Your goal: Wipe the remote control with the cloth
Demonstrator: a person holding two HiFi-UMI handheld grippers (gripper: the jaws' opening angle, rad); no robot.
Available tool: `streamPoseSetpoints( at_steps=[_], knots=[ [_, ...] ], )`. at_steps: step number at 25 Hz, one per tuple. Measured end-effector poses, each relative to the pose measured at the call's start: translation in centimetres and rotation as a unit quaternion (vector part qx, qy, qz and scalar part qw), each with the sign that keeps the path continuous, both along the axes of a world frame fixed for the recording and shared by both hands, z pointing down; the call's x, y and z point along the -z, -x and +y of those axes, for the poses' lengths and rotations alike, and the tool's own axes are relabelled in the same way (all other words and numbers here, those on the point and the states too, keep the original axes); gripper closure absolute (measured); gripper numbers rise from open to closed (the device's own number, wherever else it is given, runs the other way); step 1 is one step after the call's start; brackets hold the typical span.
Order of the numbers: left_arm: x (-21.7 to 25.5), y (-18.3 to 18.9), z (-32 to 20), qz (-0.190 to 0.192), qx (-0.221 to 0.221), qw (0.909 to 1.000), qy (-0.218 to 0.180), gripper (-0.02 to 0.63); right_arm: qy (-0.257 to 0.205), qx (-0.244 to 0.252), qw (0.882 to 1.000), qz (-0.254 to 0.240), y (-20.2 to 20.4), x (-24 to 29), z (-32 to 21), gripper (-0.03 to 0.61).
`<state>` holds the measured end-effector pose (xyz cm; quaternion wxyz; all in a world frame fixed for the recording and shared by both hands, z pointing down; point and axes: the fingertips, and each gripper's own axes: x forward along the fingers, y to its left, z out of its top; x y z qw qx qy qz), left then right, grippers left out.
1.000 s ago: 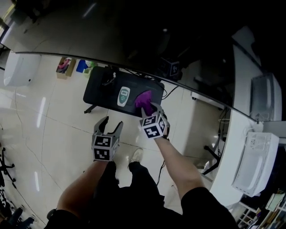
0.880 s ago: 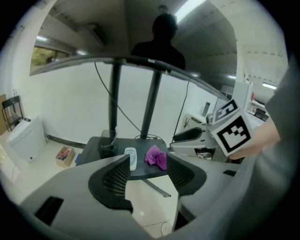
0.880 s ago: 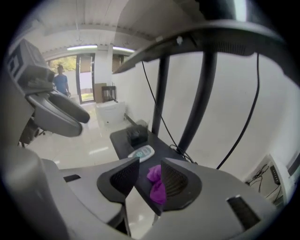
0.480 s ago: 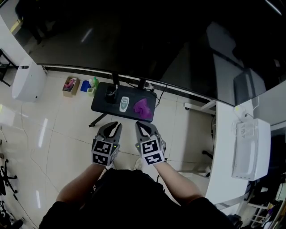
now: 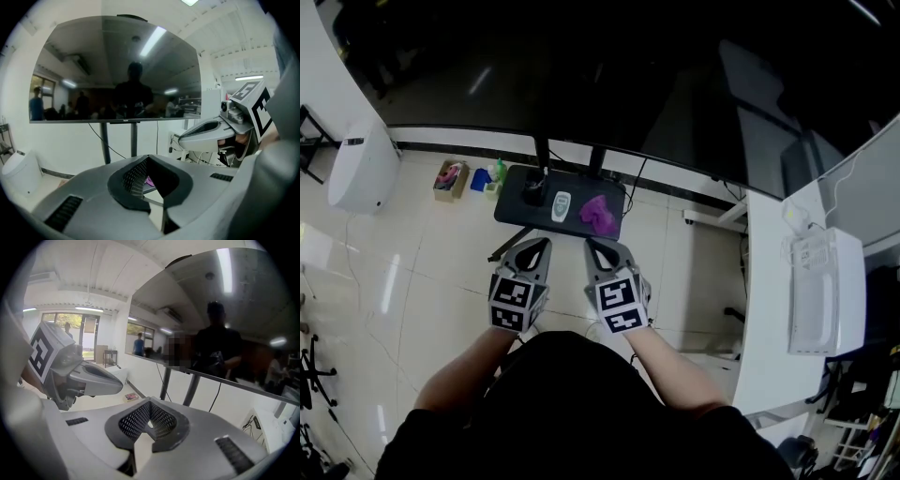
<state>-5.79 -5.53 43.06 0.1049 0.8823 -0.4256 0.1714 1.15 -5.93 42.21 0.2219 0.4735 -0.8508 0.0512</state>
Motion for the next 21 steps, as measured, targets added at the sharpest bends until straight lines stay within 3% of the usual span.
streamPoseSetpoints(
  at_steps=[21],
  knots=[
    [1.0, -1.4, 0.1, -0.008, -0.008, 0.9998, -0.017, 0.612, -0.011, -0.002, 1.000, 0.003, -0.3, 0.7, 0.3, 0.563]
  ],
)
